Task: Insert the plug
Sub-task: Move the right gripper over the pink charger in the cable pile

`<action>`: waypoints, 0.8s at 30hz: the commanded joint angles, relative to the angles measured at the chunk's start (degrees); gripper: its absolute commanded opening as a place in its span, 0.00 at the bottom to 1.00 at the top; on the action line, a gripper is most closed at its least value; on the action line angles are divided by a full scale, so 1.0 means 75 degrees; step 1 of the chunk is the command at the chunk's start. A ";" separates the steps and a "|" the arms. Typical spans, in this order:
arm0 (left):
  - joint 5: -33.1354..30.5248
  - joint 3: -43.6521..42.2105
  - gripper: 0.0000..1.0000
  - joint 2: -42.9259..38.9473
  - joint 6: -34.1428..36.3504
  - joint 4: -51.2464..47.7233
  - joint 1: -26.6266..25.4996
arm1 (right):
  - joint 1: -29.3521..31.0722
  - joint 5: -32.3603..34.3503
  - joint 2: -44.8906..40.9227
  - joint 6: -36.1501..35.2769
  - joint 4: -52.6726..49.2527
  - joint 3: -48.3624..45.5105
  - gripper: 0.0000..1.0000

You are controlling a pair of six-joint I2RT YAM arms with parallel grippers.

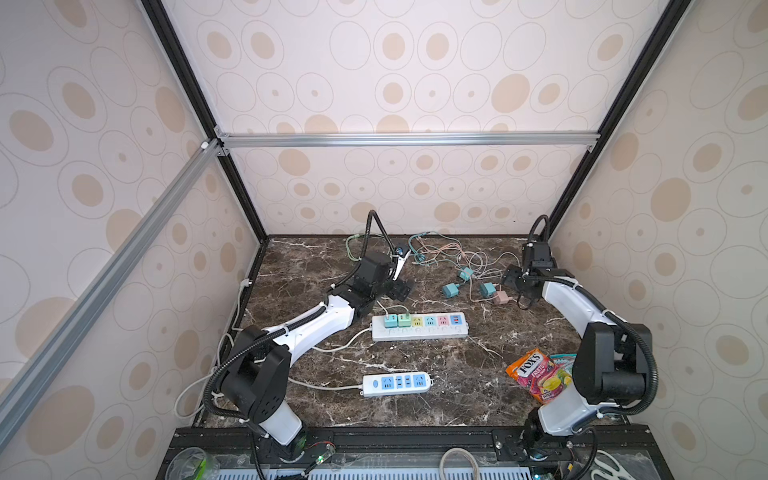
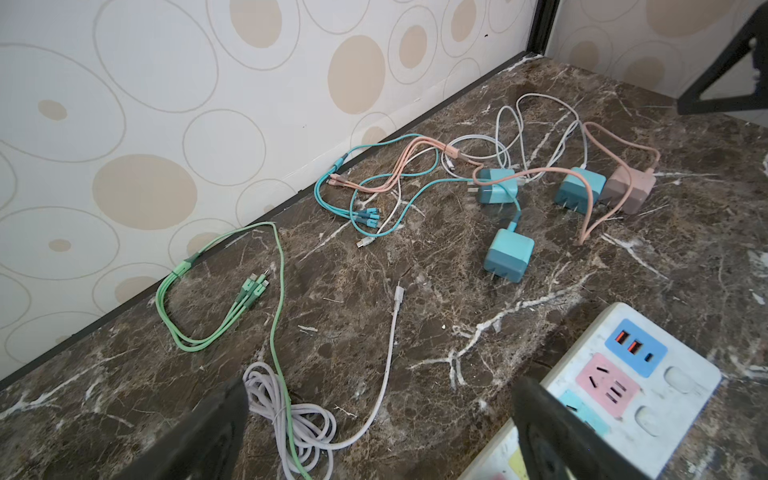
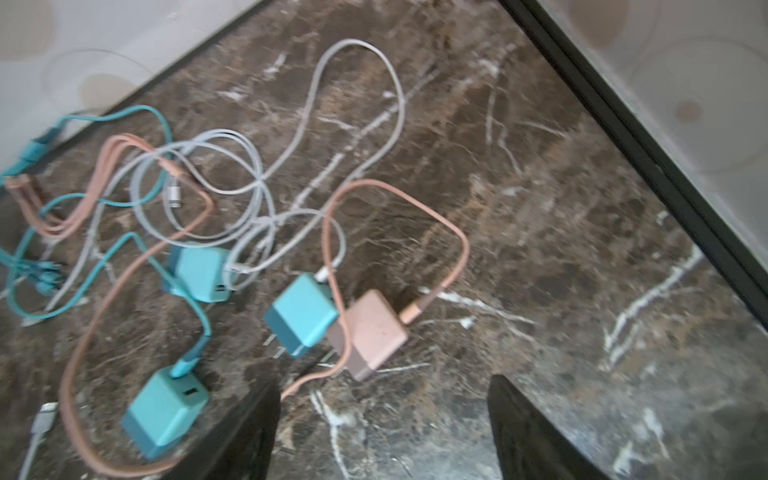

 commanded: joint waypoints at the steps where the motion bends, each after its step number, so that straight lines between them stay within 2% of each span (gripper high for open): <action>1: -0.0224 0.0154 0.98 0.0075 -0.0084 -0.0224 0.0033 | -0.0050 0.0652 0.0034 0.0659 -0.0229 -0.0466 0.75; 3: -0.0271 0.0108 0.98 0.0051 -0.0074 -0.0248 0.0028 | -0.0156 0.0423 0.0159 0.0840 -0.0089 -0.0615 0.72; 7: -0.0379 -0.0025 0.98 0.0006 -0.0014 -0.0260 0.0031 | -0.0269 -0.0734 0.0716 0.0955 -0.0084 -0.0324 0.67; 17: -0.0582 -0.0156 0.98 0.0040 0.0033 -0.0341 0.0034 | -0.0273 -0.0902 0.1616 0.1285 0.0040 0.0249 0.74; 22: -0.0606 -0.0173 0.98 0.0107 0.0045 -0.0375 0.0033 | -0.0264 -0.0996 0.1821 0.1387 0.0170 0.0309 0.84; 24: -0.0609 -0.0169 0.98 0.0133 0.0045 -0.0399 0.0031 | -0.0264 -0.1081 0.1948 0.1408 0.0184 0.0387 0.85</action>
